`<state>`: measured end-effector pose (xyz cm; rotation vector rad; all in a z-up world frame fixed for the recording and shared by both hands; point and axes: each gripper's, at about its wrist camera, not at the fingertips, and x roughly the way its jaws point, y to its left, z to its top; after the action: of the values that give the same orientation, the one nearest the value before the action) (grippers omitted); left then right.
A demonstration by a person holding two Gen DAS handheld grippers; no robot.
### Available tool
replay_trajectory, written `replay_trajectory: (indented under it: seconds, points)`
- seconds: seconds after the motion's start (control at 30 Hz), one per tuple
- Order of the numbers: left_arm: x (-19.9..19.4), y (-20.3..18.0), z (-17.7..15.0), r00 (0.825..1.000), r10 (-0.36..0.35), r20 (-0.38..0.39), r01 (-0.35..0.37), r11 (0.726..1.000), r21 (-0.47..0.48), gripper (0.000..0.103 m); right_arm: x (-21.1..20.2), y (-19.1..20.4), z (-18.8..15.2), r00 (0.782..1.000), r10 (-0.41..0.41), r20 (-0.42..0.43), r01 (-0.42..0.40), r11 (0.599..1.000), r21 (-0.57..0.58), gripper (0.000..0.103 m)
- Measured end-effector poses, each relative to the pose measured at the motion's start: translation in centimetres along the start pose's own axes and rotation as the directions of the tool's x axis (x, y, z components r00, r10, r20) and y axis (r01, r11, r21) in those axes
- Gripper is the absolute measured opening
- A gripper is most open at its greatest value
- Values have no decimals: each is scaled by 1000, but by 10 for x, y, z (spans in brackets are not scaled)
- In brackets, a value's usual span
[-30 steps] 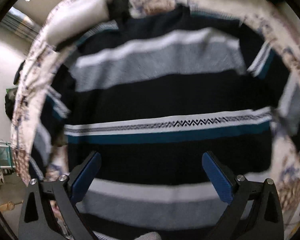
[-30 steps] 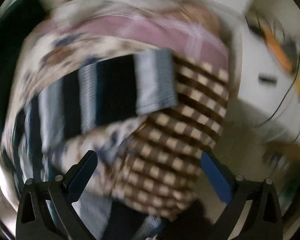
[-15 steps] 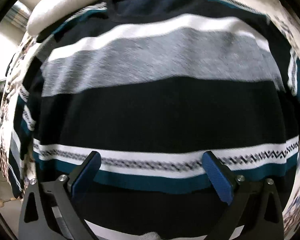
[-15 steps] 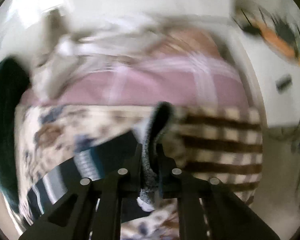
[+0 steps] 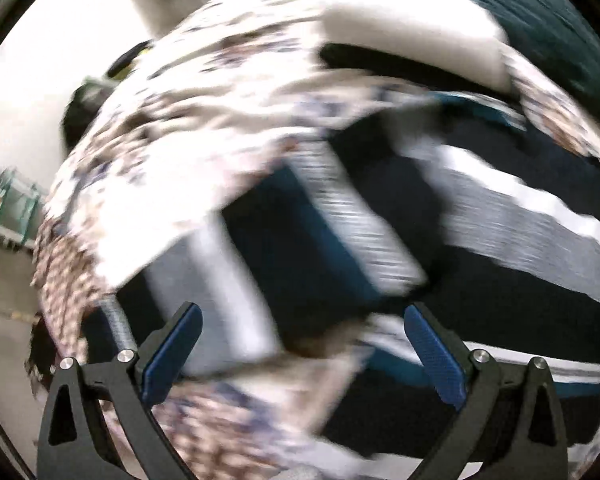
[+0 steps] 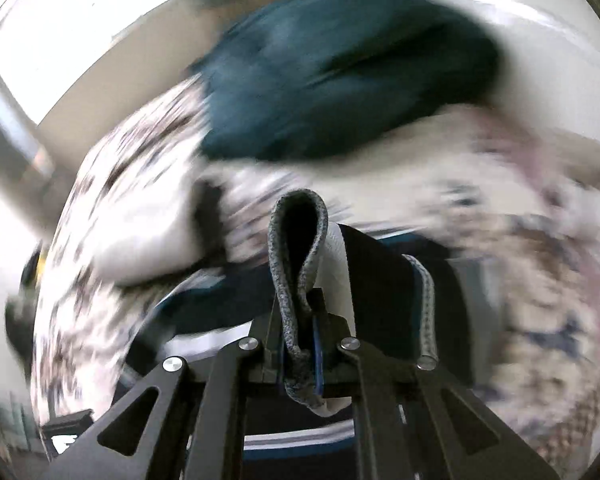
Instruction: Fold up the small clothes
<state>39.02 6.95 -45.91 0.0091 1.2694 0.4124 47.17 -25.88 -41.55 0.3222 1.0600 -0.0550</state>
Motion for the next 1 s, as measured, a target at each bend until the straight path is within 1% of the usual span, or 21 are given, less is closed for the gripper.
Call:
replay_trajectory:
  seconds: [0.07, 0.17, 0.27, 0.33, 0.37, 0.4, 0.43, 0.47, 0.5, 0.53, 0.57, 0.6, 0.67, 0.7, 0.77, 0.83, 0.87, 0.9, 0.93, 0.97, 1.0]
  points:
    - [9, 34, -5, 999, 33, -14, -33, 999, -42, 103, 44, 51, -16, 997, 21, -80, -25, 998, -53, 10]
    - [26, 75, -11, 996, 69, -54, -74, 993, -97, 103, 105, 122, -48, 988, -21, -155, -3, 988, -152, 10]
    - [43, 115, -26, 992, 83, -100, -98, 982, -160, 103, 157, 169, -71, 973, -82, -216, 28, 970, -240, 10]
    - [46, 133, -38, 988, 80, -132, -105, 975, -196, 103, 176, 181, -89, 954, -97, -284, 25, 969, -245, 14]
    - [48, 142, -44, 986, 73, -147, -104, 970, -218, 103, 182, 181, -91, 942, -69, -328, -11, 971, -238, 22]
    - [50, 155, -50, 985, 63, -161, -102, 963, -248, 103, 184, 178, -95, 933, -41, -358, -42, 974, -221, 38]
    - [49, 165, -58, 983, 49, -180, -99, 954, -283, 103, 185, 176, -100, 922, -1, -388, -78, 979, -188, 49]
    - [49, 178, -66, 980, 32, -194, -94, 941, -324, 103, 176, 165, -103, 917, 37, -396, -102, 984, -144, 69]
    - [49, 189, -77, 978, -3, -210, -79, 923, -378, 103, 162, 152, -106, 925, 42, -379, -95, 988, -122, 76]
    - [50, 200, -89, 973, -43, -227, -62, 898, -435, 103, 149, 140, -108, 933, 17, -358, -65, 990, -123, 76]
    - [54, 210, -100, 967, -88, -240, -42, 871, -490, 103, 136, 128, -111, 940, -13, -340, -32, 991, -128, 77]
    - [61, 222, -112, 955, -151, -256, -15, 834, -551, 103, 124, 117, -114, 945, -46, -324, 2, 991, -133, 83]
    - [76, 240, -136, 925, -271, -268, 24, 742, -670, 103, 104, 92, -121, 951, -122, -284, 85, 987, -139, 90]
    - [84, 247, -150, 908, -336, -249, 45, 670, -741, 103, 95, 77, -127, 952, -163, -261, 130, 982, -136, 90]
    - [104, 257, -177, 875, -456, -163, 86, 479, -874, 103, 80, 51, -131, 944, -237, -230, 210, 968, -136, 90]
    - [122, 260, -191, 855, -506, -109, 82, 341, -937, 103, 70, 28, -138, 933, -297, -202, 275, 953, -129, 90]
    - [130, 262, -197, 858, -506, -89, 65, 278, -958, 102, 68, 16, -144, 925, -324, -198, 304, 945, -123, 90]
    - [133, 264, -199, 867, -493, -76, 52, 239, -970, 101, 63, 4, -143, 918, -340, -205, 322, 940, -116, 90]
    - [133, 267, -200, 884, -464, -62, 37, 201, -979, 95, 62, -7, -149, 912, -349, -216, 334, 937, -101, 90]
    - [131, 269, -199, 898, -437, -56, 29, 184, -983, 83, 62, -14, -152, 908, -355, -224, 341, 935, -99, 90]
    - [127, 272, -194, 916, -398, -51, 25, 184, -983, 72, 62, -20, -157, 900, -371, -230, 356, 929, -104, 90]
